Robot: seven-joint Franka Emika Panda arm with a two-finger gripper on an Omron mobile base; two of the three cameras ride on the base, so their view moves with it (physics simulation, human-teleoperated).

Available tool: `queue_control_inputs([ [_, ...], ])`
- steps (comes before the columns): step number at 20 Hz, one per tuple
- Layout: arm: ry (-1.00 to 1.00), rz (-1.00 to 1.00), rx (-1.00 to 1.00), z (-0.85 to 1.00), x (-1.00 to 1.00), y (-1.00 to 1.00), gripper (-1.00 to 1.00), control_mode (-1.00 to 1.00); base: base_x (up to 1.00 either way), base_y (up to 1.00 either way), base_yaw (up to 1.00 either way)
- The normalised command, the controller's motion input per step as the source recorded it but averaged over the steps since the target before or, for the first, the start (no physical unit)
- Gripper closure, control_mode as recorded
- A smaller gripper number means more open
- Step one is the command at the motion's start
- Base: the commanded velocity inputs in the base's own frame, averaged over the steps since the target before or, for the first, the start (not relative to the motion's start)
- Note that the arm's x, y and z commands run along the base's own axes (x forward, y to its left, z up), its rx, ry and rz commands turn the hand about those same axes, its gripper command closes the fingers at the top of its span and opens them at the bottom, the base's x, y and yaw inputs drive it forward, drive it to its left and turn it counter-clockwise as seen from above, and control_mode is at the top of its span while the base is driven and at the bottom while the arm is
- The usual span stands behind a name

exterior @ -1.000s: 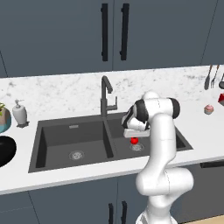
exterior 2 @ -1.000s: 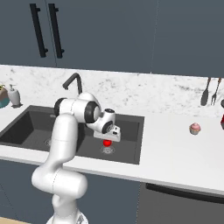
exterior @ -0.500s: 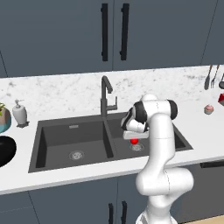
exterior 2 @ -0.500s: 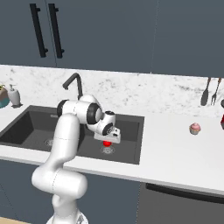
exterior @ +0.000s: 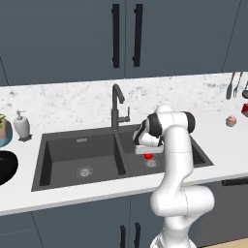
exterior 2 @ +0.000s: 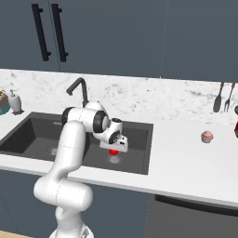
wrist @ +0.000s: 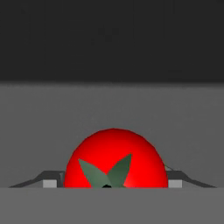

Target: Pick the tomato from the sink and place it in the bowl. Then pick the bowl and place it in the microwave. Then close the microwave door and press the start button.

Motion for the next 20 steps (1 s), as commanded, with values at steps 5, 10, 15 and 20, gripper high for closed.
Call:
queue_control_inputs([
  [5,-0.08,0.00,0.00,-0.07,-0.31,0.28,1.00,-1.00,0.00,0.00,0.00],
  [10,-0.25,-0.05,-0.01,0.81,-1.00,0.19,1.00,-1.00,0.00,0.00,0.00],
  [15,-0.19,-0.06,-0.03,1.00,-1.00,0.13,1.00,-1.00,0.00,0.00,0.00],
  [20,-0.12,-0.06,-0.01,1.00,-1.00,0.04,1.00,-1.00,0.00,0.00,0.00],
])
